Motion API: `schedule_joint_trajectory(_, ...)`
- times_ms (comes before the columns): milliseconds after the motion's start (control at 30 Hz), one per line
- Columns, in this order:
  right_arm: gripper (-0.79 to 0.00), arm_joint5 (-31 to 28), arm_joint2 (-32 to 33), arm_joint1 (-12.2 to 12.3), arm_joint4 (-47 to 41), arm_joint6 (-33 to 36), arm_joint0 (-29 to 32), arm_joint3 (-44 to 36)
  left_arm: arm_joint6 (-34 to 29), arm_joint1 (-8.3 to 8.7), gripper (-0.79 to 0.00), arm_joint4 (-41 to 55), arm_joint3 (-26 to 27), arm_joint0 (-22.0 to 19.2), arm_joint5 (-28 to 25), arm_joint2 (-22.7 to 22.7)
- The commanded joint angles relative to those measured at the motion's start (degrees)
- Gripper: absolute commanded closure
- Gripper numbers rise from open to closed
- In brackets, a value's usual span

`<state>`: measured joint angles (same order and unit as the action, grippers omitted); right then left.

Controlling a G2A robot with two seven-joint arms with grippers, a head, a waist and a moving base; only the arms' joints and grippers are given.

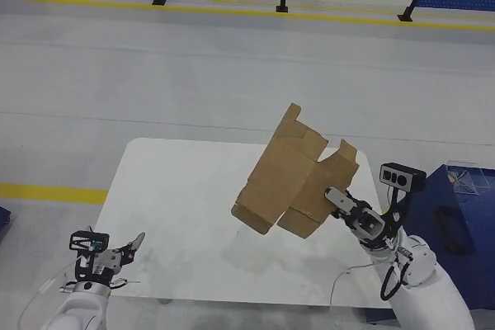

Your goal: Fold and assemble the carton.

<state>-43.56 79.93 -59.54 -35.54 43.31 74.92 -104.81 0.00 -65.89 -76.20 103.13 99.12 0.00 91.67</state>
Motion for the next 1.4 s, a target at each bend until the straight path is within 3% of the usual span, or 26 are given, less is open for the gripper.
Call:
schedule_joint_trajectory(0, 0.0, 1.56, -0.74, -0.09, -1.84, -0.74, 0.45, -0.43, 0.0, 0.0, -0.785, 0.0, 0.0, 0.0, 0.0, 0.0)
schedule_joint_trajectory(200, 0.0, 21.13, -3.32, -0.73, -39.77, 4.2, 2.0, -4.7, 0.0, 0.0, -0.785, 0.0, 0.0, 0.0, 0.0, 0.0)
schedule_joint_trajectory(267, 0.0, 31.0, -3.63, -0.96, -53.07, 5.68, 2.83, -4.71, 0.0, 0.0, -0.785, 0.0, 0.0, 0.0, 0.0, 0.0)
schedule_joint_trajectory(433, 0.0, 55.05, -4.35, -1.24, -77.3, 3.89, 4.72, -5.57, 0.0, 0.0, -0.785, 0.0, 0.0, 0.0, 0.0, 0.0)
schedule_joint_trajectory(533, 0.0, 66.47, -5.52, -1.43, -91.6, -1.08, 6.05, -5.57, 0.0, 0.0, -0.785, 0.0, 0.0, 0.0, 0.0, 0.0)
schedule_joint_trajectory(700, 0.0, 76.11, -10.96, -1.66, -114.22, -20.85, 7.33, -3.6, 0.0, 0.0, -0.785, 0.0, 0.0, 0.0, 0.0, 0.0)
schedule_joint_trajectory(867, 0.0, 74.59, -15.16, -1.97, -126.22, -35.88, 6.33, -1.77, 0.0, 0.0, -0.785, 0.0, 0.0, 0.0, 0.0, 0.0)
schedule_joint_trajectory(967, 0.0, 72.5, -15.6, -2.26, -125.91, -37.79, 5.77, -2.07, 0.0, 0.0, -0.785, 0.0, 0.0, 0.0, 0.0, 0.0)
schedule_joint_trajectory(1067, 0.0, 70.94, -14.17, -2.47, -116.3, -33.43, 5.63, -3.26, 0.0, 0.0, -0.785, 0.0, 0.0, 0.0, 0.0, 0.0)
schedule_joint_trajectory(1133, 0.0, 67.99, -11.89, -2.52, -101.65, -26.1, 5.58, -4.87, 0.0, 0.0, -0.785, 0.0, 0.0, 0.0, 0.0, 0.0)
schedule_joint_trajectory(1233, 0.0, 58.82, -9.81, -2.53, -74.37, -11.51, 6.4, -5.7, 0.0, 0.0, -0.785, 0.0, 0.0, 0.0, 0.0, 0.0)
schedule_joint_trajectory(1367, 0.0, 48.31, -7.39, -2.4, -53.82, 0.52, 6.38, -2.97, 0.0, 0.0, -0.785, 0.0, 0.0, 0.0, 0.0, 0.0)
